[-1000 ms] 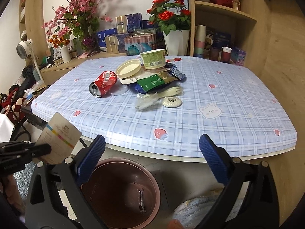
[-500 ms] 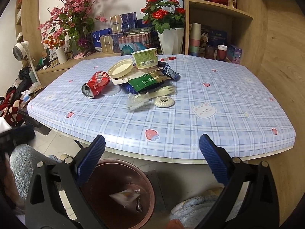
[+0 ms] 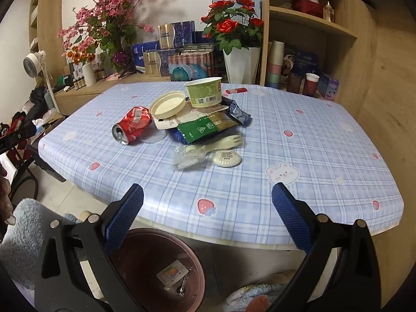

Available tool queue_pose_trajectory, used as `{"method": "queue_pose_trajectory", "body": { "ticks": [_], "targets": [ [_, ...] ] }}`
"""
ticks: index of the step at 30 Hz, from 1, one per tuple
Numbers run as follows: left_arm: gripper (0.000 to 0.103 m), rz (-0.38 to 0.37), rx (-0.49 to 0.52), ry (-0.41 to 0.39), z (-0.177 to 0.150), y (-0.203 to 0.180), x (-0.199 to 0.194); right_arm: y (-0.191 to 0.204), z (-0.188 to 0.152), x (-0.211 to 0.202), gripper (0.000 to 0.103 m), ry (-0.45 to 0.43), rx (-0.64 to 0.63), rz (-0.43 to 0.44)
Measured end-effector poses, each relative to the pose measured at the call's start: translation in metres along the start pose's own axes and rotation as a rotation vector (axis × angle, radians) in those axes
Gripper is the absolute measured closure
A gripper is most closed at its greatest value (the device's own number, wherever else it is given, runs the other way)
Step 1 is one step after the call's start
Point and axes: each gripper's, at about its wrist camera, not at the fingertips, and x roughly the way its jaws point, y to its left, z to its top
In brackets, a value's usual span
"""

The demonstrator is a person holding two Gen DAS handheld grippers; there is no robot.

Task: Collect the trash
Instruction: 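Open the left tool to drop the card into the bin, then reach to the crushed red can and grasp it with the left tool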

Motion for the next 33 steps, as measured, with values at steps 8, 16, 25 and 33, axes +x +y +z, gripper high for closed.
{"method": "queue_pose_trajectory", "body": {
  "ticks": [8, 16, 25, 33],
  "targets": [
    [0.006, 0.009, 0.011, -0.018, 0.012, 0.002, 0.007, -0.014, 0.006, 0.01, 0.006, 0.024, 0.019, -0.02],
    [0.006, 0.0, 0.027, -0.02, 0.016, -0.003, 0.019, -0.023, 0.008, 0.025, 0.006, 0.062, 0.04, -0.02],
    [0.006, -0.027, 0.061, 0.016, 0.013, -0.013, 0.046, -0.029, 0.016, 0.048, 0.006, 0.092, 0.039, -0.06],
    [0.006, -0.083, 0.081, 0.079, 0.012, -0.032, 0.077, -0.043, 0.028, 0.072, 0.006, 0.102, 0.086, -0.064]
  ]
}}
